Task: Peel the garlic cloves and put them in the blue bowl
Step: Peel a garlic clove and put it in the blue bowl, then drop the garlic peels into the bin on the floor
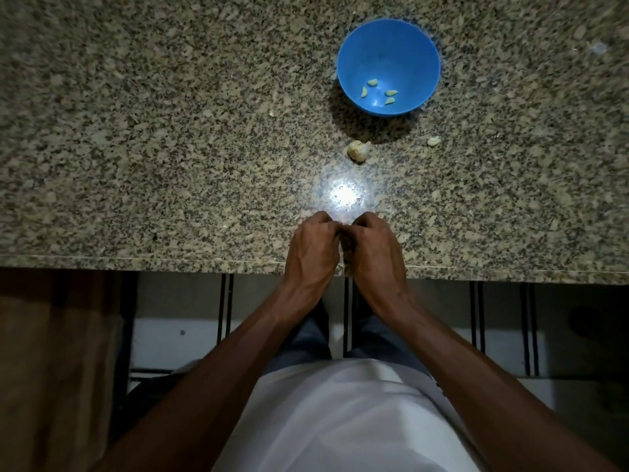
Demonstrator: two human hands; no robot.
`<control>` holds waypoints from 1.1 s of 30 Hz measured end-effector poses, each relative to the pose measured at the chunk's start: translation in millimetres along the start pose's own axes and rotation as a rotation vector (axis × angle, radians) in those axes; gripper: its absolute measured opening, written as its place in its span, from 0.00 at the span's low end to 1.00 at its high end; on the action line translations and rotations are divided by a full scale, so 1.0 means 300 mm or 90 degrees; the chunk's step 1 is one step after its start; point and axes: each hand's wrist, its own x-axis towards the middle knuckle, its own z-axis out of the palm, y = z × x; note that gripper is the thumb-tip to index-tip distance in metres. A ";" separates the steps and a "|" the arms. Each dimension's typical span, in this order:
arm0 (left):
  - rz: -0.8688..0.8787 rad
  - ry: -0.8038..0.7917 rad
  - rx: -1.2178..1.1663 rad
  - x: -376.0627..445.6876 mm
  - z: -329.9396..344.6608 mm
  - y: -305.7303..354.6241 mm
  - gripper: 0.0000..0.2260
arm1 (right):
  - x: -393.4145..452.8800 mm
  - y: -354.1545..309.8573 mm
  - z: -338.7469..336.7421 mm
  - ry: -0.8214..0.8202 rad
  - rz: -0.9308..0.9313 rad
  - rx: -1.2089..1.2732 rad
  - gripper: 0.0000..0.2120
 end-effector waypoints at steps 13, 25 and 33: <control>-0.276 0.187 -0.202 -0.038 -0.021 -0.003 0.05 | 0.149 -0.050 -0.045 -0.128 0.145 0.426 0.04; -0.542 0.664 -0.682 -0.671 -0.405 -0.328 0.04 | -0.027 -0.761 0.294 -0.687 0.099 0.716 0.07; -0.697 0.894 -0.713 -1.337 -0.391 -0.516 0.02 | -0.538 -1.082 0.746 -0.892 0.009 0.520 0.07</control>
